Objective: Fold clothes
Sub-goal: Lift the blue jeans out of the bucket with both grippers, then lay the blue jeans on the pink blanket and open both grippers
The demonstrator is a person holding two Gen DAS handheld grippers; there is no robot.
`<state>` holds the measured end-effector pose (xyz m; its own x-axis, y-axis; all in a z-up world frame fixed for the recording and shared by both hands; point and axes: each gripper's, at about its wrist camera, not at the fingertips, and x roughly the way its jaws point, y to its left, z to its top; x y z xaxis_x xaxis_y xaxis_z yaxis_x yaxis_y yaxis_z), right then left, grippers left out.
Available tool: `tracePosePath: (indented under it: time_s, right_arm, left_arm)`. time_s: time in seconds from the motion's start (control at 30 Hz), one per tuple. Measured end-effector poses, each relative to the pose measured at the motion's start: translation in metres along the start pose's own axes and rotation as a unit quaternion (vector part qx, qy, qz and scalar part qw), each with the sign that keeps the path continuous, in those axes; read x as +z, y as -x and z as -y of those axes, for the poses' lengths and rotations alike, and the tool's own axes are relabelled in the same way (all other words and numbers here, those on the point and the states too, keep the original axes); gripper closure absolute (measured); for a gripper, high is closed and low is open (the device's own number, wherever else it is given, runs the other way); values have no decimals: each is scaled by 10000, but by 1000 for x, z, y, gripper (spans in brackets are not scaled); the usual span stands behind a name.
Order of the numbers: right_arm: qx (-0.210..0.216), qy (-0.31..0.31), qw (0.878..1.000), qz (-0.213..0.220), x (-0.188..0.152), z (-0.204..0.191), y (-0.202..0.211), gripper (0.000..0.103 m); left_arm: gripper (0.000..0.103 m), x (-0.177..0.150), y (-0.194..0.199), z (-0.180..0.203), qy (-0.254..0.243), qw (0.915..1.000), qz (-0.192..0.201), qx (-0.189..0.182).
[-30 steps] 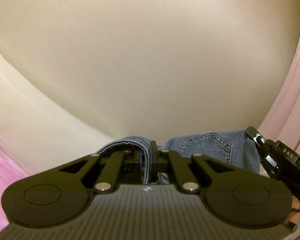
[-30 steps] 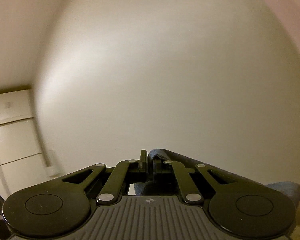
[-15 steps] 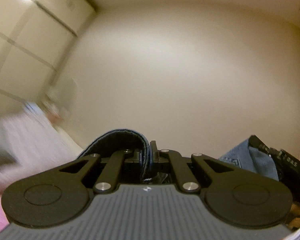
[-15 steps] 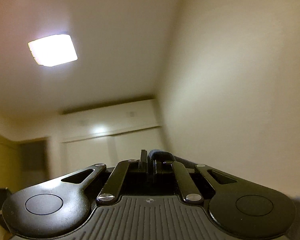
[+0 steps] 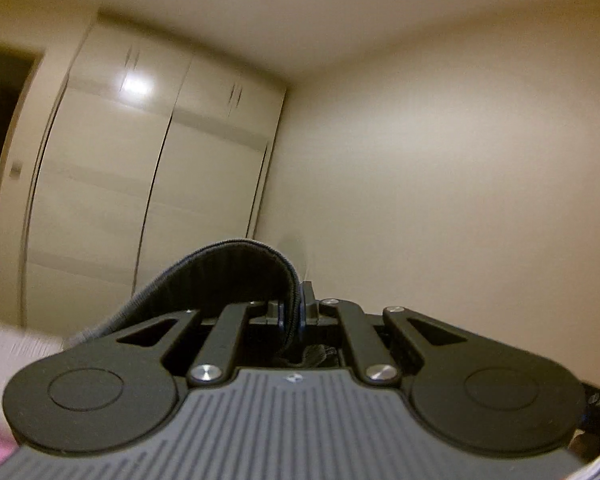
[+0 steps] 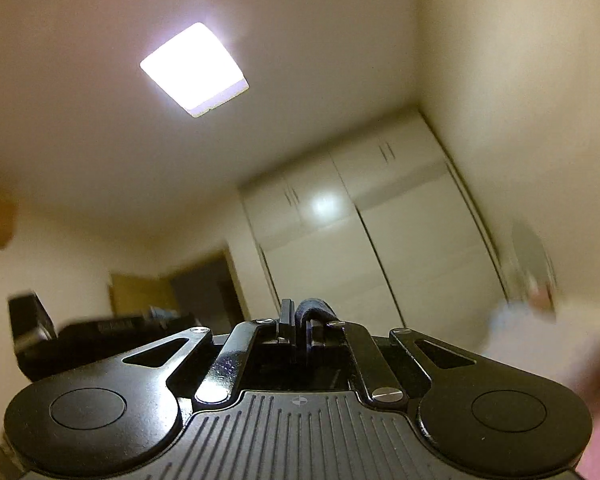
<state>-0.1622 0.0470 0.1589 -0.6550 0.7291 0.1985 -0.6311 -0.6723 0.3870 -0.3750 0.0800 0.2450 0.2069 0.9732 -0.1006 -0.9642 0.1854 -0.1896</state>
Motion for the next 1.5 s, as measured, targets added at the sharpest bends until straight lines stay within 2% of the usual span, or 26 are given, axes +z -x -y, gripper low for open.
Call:
tracePosePath:
  time_s: [0.03, 0.07, 0.1, 0.13, 0.17, 0.2, 0.27, 0.33, 0.37, 0.43, 0.47, 0.53, 0.63, 0.7, 0.8, 0.87, 1.07, 1.2, 1.3, 1.5]
  right_arm:
    - [-238, -133, 9992, -305, -11, 3, -11, 100]
    - [-623, -240, 9946, -789, -34, 12, -23, 100]
    - [-1089, -287, 9817, -1532, -63, 30, -35, 99]
    - [-1536, -350, 9602, -2305, -92, 47, -47, 97]
    - [-1901, -528, 9229, -3307, -129, 63, -57, 86]
    - [-2197, -702, 8789, -4175, -164, 79, -65, 82]
    - [-2221, -1052, 8449, -4751, -212, 97, -51, 81]
    - [-2123, -938, 8267, -5125, -236, 100, -36, 77]
    - [-2064, -859, 8219, -5239, -249, 104, -14, 74]
    - [-1935, -657, 8212, -5328, -253, 108, 21, 69]
    - [-1838, -499, 8240, -5335, -248, 107, 21, 68]
    - [-1600, -67, 8333, -5291, -254, 96, 50, 66]
    - [-1099, 745, 8403, -5255, -243, 61, 64, 64]
    - [-769, 1271, 8353, -5293, -243, 44, 81, 61]
    - [-435, 1754, 8112, -5561, -264, 30, 117, 60]
    - [-366, 1643, 8060, -5675, -277, 25, 129, 60]
    - [-385, 1348, 7916, -5948, -299, 9, 170, 60]
    - [-405, 1379, 7938, -5909, -294, -12, 184, 60]
    - [-384, 1449, 7971, -5850, -290, -17, 189, 60]
    - [-242, 1541, 7953, -5858, -294, -21, 177, 60]
  left_arm:
    - [91, -22, -21, -3, -108, 9980, -620, 102]
    - [85, -47, -43, -5, -220, 9911, -1295, 224]
    - [85, -74, -68, -7, -235, 9806, -1905, 404]
    - [85, -109, -82, -12, -171, 9673, -2437, 685]
    - [86, -147, -92, -18, -92, 9505, -2943, 993]
    - [86, -184, -101, -24, -12, 9301, -3438, 1296]
    - [89, -237, -90, -34, 225, 9058, -3863, 1727]
    - [89, -279, -66, -41, 705, 8866, -4079, 2063]
    - [89, -288, -47, -49, 970, 8788, -4113, 2216]
    - [89, -301, -4, -63, 1387, 8645, -4133, 2503]
    - [89, -307, 18, -67, 1514, 8583, -4131, 2642]
    - [89, -325, 49, -56, 1621, 8500, -4127, 2844]
    - [88, -356, 95, -41, 1684, 8404, -4178, 3014]
    - [88, -377, 119, -24, 1686, 8399, -4158, 3053]
    - [86, -382, 135, 11, 1736, 8427, -4077, 3057]
    - [82, -388, 142, 32, 1759, 8434, -4055, 3054]
    - [82, -399, 171, 75, 1769, 8308, -4163, 3243]
    - [81, -398, 186, 88, 1782, 8240, -4132, 3442]
    - [78, -394, 193, 93, 1724, 8236, -4054, 3573]
    - [74, -390, 203, 90, 1708, 8227, -3956, 3707]
